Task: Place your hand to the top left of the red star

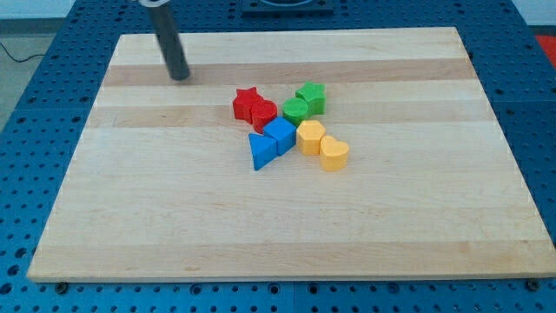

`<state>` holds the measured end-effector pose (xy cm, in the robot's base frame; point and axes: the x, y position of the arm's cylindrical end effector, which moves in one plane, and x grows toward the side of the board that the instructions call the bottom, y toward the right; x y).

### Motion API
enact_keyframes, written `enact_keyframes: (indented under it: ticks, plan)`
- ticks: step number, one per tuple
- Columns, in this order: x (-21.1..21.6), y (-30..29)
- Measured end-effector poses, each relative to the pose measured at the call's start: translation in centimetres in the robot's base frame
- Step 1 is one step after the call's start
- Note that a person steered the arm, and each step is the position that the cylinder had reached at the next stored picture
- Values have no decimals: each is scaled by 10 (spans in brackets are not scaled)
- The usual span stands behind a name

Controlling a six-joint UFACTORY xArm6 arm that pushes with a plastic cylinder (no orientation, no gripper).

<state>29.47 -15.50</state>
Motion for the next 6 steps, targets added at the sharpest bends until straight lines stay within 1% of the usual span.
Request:
enact_keyframes:
  ticks: [1,2,3,4,6]
  plan:
    - [0,39]
    - [3,62]
    - [21,59]
    - [36,37]
    - [50,26]
